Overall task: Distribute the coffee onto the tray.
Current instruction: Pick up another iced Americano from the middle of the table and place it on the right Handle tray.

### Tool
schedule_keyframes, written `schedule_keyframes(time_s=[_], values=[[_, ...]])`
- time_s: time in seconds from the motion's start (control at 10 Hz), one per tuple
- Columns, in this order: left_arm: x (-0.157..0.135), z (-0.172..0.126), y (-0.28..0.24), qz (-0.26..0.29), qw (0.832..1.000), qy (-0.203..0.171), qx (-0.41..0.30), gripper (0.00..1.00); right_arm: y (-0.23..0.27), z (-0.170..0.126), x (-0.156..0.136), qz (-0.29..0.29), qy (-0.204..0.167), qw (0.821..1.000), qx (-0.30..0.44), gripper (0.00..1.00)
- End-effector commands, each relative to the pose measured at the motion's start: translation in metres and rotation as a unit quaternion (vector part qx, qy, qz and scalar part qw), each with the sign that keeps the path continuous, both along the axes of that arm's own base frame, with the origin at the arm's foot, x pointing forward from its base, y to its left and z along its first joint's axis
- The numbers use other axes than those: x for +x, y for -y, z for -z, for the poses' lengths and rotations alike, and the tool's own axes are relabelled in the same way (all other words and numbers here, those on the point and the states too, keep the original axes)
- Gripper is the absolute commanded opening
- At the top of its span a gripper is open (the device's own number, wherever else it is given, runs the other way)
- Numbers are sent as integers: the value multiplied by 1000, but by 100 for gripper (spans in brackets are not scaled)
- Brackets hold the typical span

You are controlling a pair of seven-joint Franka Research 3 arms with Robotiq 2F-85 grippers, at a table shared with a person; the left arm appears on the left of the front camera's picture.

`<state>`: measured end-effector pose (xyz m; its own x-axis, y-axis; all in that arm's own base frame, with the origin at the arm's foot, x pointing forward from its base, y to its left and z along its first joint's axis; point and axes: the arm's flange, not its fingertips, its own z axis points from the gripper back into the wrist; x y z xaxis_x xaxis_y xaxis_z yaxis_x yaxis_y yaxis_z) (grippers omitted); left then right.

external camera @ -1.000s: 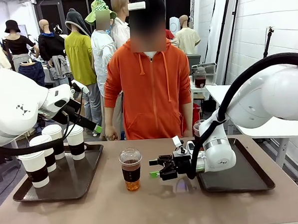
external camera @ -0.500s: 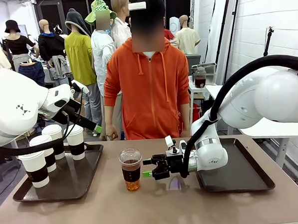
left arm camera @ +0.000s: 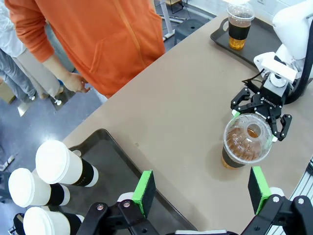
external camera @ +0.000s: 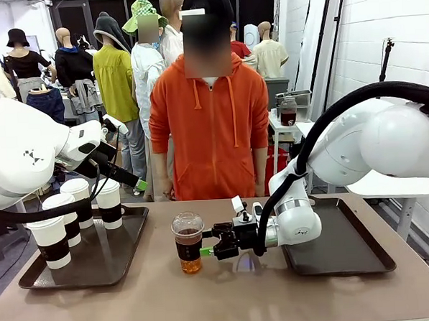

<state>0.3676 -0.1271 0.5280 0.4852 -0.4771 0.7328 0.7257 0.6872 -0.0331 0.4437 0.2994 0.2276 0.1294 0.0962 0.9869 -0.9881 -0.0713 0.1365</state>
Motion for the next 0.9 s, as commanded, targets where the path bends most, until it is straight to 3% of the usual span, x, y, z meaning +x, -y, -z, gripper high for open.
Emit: schedule_keyframes(time_s=[0.0, 0.8], values=[[0, 0, -1, 1, 1000, -2, -3, 100, -14, 4, 5, 14, 11, 1000, 2, 100], [0, 0, -1, 1, 1000, -2, -3, 100, -48, 6, 3, -22, -8, 1000, -2, 100]])
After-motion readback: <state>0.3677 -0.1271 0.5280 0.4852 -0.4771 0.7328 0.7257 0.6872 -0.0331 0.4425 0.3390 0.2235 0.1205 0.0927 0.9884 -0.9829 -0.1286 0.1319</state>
